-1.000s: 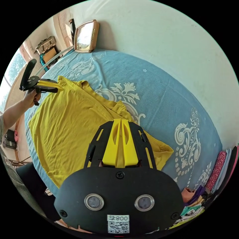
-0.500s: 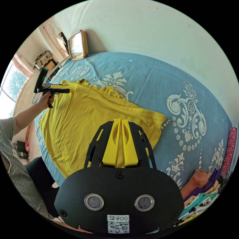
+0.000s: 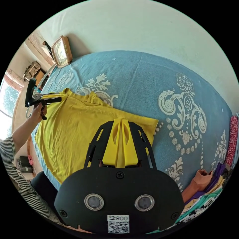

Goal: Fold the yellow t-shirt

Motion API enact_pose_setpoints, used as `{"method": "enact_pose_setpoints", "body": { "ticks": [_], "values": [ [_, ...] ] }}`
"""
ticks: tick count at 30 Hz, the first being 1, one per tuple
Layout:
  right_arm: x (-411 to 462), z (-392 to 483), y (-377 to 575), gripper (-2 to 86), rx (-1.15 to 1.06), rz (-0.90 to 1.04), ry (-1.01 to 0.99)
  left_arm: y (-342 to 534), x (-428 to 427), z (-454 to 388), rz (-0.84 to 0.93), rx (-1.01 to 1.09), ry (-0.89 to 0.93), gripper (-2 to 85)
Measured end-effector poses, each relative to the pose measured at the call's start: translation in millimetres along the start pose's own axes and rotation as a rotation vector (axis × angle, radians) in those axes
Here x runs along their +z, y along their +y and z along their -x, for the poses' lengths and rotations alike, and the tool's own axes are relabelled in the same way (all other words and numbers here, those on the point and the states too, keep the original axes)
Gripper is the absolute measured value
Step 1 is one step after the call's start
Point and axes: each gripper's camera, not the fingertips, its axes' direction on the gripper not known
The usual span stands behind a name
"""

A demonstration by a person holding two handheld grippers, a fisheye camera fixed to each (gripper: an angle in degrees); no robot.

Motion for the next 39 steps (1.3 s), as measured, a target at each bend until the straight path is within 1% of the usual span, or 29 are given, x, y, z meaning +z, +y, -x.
{"method": "enact_pose_setpoints", "body": {
  "ticks": [2, 4, 5, 7, 10, 15, 20, 24, 26, 29, 31, 34, 39],
  "values": [
    [-6.4, -1.3, 8.1, 0.0, 0.033, -0.034, -0.033, 10.3, -11.5, 13.9, -0.032, -0.058, 0.029, 0.3],
    [-10.5, 4.6, 13.3, 0.0, 0.024, -0.066, -0.088, 22.9, -25.3, 23.2, -0.053, -0.089, 0.013, 0.3],
    [-9.8, 14.5, 13.8, 0.0, -0.010, -0.073, -0.134, 32.9, -34.5, 28.4, -0.061, -0.098, 0.008, 0.3],
    [-1.4, 35.5, 8.4, 0.0, -0.076, -0.050, -0.156, 48.4, -47.8, 35.7, -0.066, -0.112, -0.035, 0.3],
    [23.8, 65.0, -8.9, 0.0, -0.148, -0.009, -0.130, 70.2, -59.0, 52.1, -0.052, -0.145, -0.051, 0.3],
    [58.1, 71.4, -32.0, 0.0, -0.130, 0.043, -0.116, 87.0, -67.4, 70.9, -0.049, -0.174, -0.018, 0.3],
    [50.7, 64.9, -18.1, 0.0, -0.080, -0.017, -0.167, 97.6, -97.3, 72.9, -0.109, -0.166, -0.043, 0.3],
    [46.3, 68.7, 0.6, 0.0, -0.064, -0.026, -0.142, 105.3, -95.9, 82.9, -0.070, -0.182, -0.033, 0.3],
    [40.9, 69.4, 9.3, 0.1, -0.061, -0.047, -0.166, 110.4, -103.6, 92.4, -0.084, -0.204, -0.008, 0.3],
    [33.0, 78.3, 16.0, 0.1, -0.075, -0.093, -0.198, 112.7, -119.6, 96.1, -0.099, -0.196, -0.021, 0.3],
    [43.1, 90.4, 12.5, 0.1, -0.114, -0.065, -0.215, 112.6, -127.0, 97.5, -0.096, -0.183, -0.036, 0.3],
    [84.9, 99.0, -1.6, 0.1, -0.118, 0.041, -0.143, 111.3, -131.2, 106.1, -0.063, -0.180, -0.044, 0.3],
    [95.6, 78.4, -3.9, 0.1, -0.045, 0.021, -0.231, 121.2, -158.4, 123.6, -0.095, -0.219, -0.039, 0.4]
  ]
}}
